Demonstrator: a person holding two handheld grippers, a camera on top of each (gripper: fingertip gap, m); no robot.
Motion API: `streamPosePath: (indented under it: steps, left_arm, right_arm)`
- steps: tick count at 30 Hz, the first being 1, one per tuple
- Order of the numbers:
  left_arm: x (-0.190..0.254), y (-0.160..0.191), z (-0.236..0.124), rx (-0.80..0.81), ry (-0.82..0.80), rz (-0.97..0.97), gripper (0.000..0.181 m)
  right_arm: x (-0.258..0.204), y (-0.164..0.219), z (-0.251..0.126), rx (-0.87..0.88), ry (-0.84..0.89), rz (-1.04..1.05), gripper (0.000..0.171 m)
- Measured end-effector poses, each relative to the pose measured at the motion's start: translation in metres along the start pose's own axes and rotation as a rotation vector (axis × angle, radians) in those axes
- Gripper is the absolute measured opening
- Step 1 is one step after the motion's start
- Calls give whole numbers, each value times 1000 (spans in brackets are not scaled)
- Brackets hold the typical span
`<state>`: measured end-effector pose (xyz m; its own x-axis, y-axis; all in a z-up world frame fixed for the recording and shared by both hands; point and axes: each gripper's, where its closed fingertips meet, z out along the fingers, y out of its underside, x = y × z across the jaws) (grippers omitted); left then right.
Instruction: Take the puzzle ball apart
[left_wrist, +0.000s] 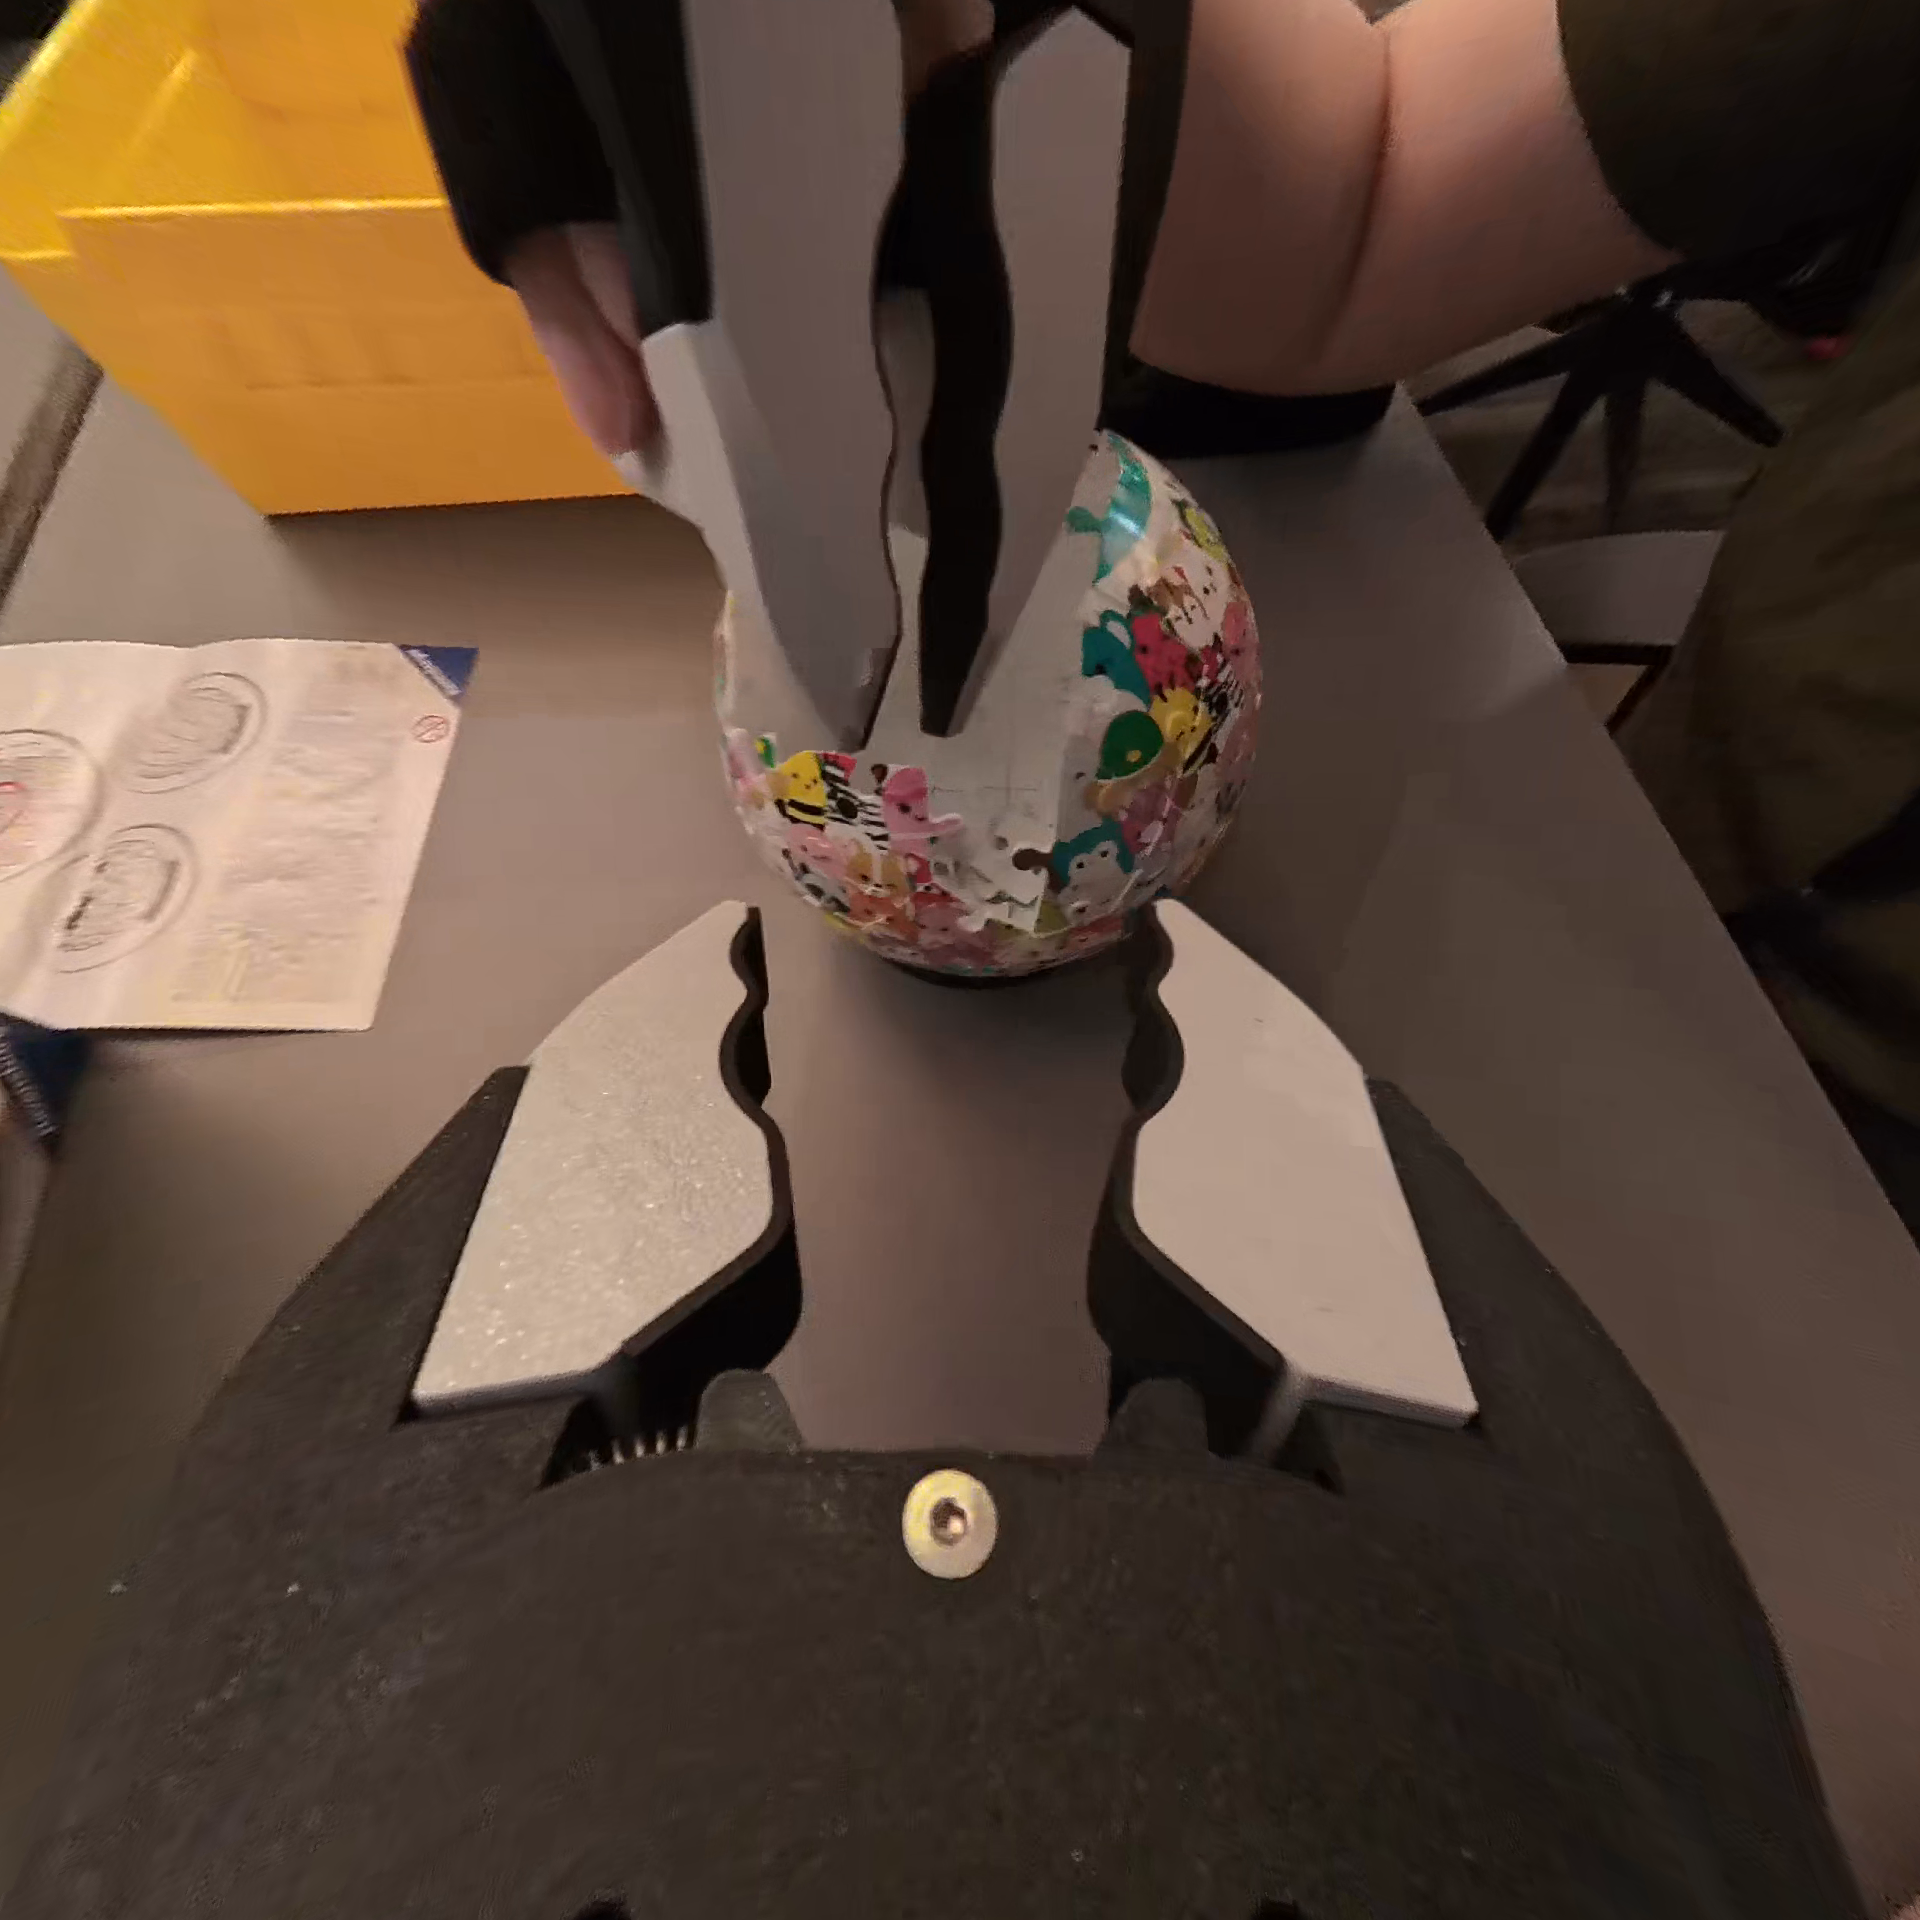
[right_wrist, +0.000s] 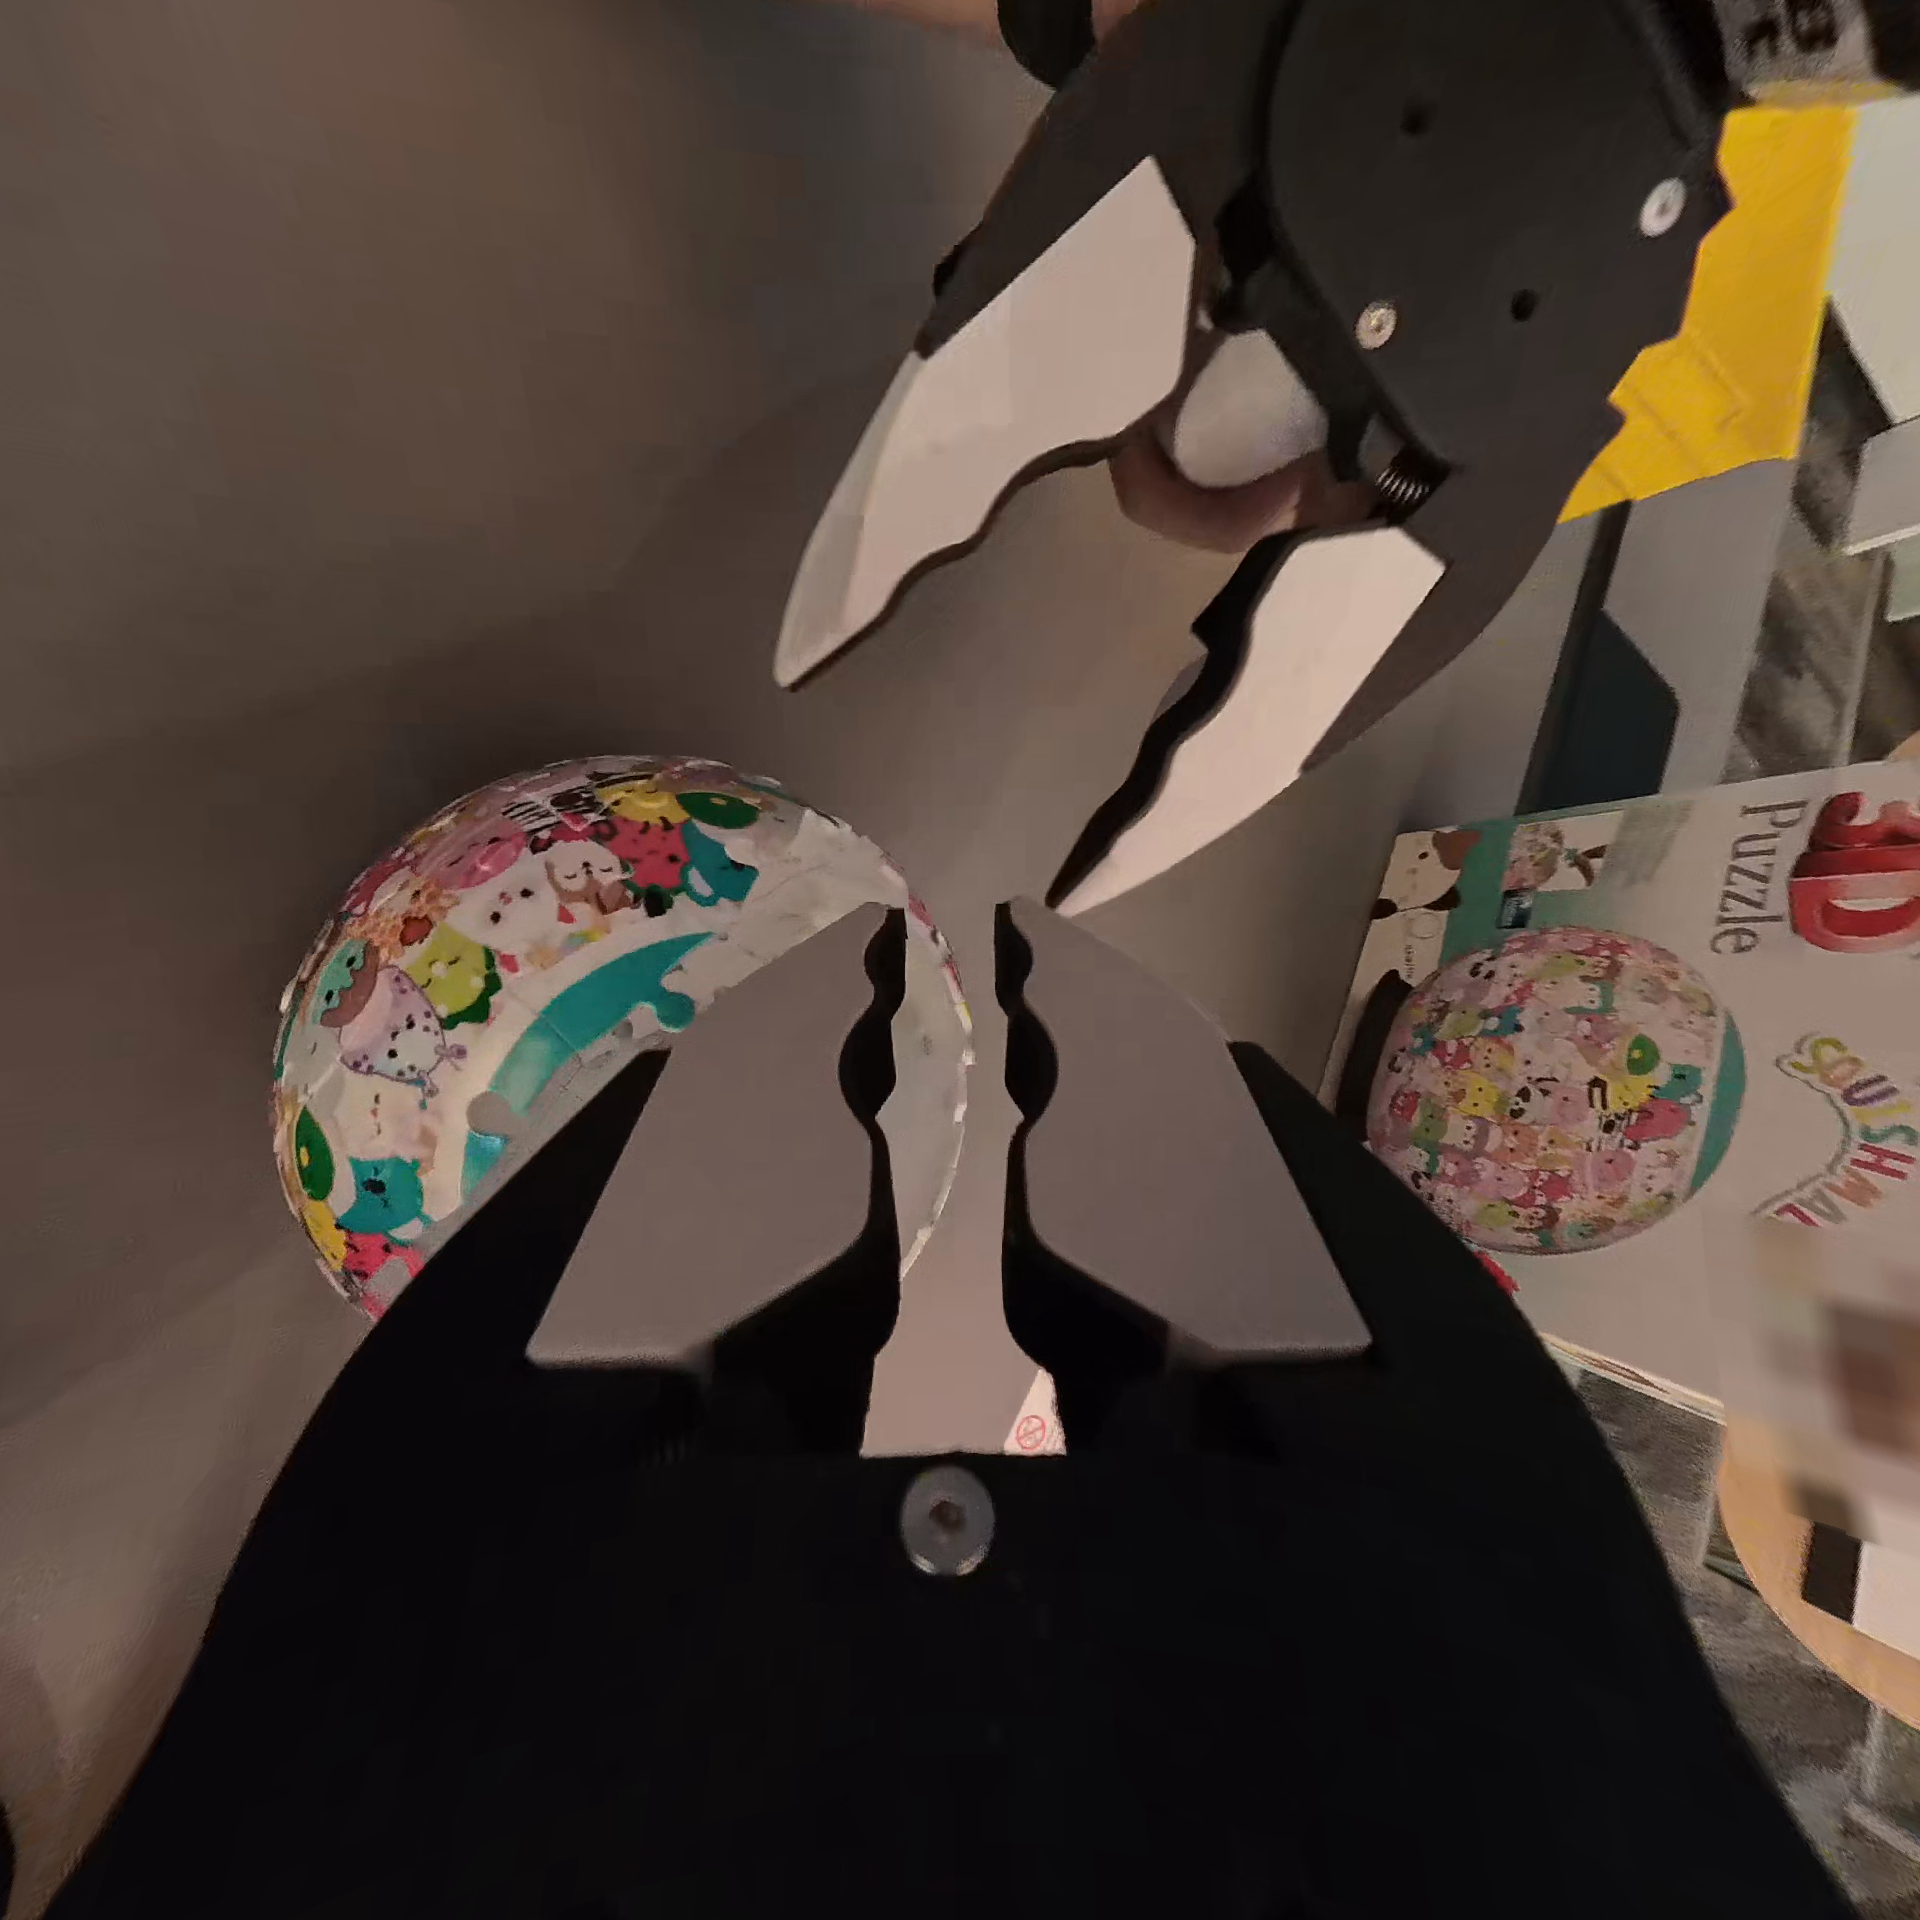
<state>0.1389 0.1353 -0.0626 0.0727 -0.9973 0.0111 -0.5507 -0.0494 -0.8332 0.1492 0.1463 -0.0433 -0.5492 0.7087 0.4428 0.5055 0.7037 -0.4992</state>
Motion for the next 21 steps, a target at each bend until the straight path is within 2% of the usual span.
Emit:
streamPosePath:
  steps: [6,12,16,21]
  left_arm:
    - [3,-2,20,40,71,-78,99]
    - [9,6,34,36,146,-122,98]
    - [9,10,40,29,152,-126,97]
    - [8,10,41,36,153,-133,95]
  right_arm:
    - [-4,10,6,-11,-27,21,19]
    - [-6,13,18,-11,-31,-2,18]
    - [-7,11,23,24,-58,17,11]
    - [-6,11,23,56,-91,80,10]
